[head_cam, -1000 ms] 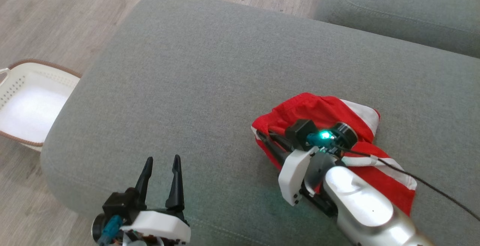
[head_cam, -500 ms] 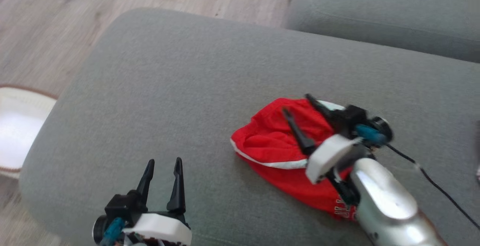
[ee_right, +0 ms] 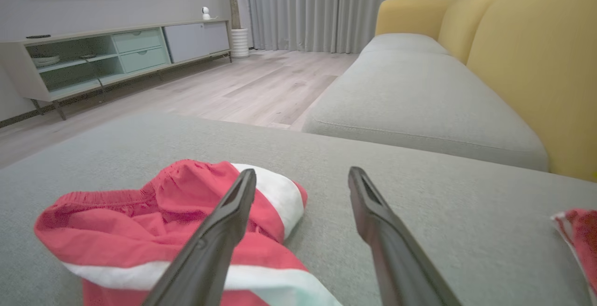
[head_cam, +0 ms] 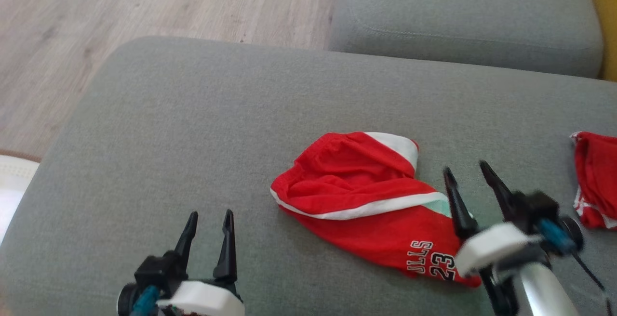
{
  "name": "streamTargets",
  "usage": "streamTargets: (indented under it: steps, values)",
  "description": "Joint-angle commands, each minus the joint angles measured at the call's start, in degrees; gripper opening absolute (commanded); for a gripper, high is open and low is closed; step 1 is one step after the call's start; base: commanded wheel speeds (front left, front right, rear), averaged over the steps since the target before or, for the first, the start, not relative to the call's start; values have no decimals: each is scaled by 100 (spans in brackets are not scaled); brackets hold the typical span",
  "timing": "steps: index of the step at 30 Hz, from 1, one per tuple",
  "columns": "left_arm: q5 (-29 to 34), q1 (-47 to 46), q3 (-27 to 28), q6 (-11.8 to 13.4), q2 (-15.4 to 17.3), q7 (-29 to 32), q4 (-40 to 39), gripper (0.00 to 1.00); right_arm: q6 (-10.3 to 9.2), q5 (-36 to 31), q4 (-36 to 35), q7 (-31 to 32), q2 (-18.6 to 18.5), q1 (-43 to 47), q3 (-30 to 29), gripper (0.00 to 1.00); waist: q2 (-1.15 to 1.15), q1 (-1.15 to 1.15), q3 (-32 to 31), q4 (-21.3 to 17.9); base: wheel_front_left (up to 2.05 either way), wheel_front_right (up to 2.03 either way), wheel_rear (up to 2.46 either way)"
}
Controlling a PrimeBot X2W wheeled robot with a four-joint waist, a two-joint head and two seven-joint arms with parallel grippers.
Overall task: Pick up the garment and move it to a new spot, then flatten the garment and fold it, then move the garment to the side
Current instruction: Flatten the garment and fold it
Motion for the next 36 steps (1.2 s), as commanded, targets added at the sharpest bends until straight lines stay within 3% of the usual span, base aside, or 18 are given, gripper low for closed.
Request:
streamTargets:
  steps: [1,6,14,30,36]
  values:
    - [13,-98,171,15,87,-17,-194,100,37,-106,-371,3,74,66,-64,100,0,0,-56,-65,0,0,0]
    - [-20,-11,177,39,121,-12,-225,100,37,-169,-890,55,156,677,-510,100,0,0,-169,-162,0,0,0]
    - [-81,95,204,53,197,-9,-249,100,37,212,-1224,42,163,1212,-647,100,0,0,-290,-282,0,0,0]
    - [-87,19,153,77,240,14,-323,100,37,285,-1229,129,164,1317,-602,100,0,0,-234,-394,0,0,0]
    - [-75,-39,129,99,224,15,-357,100,37,-31,-1105,427,164,1075,-889,100,0,0,-87,-323,0,0,0]
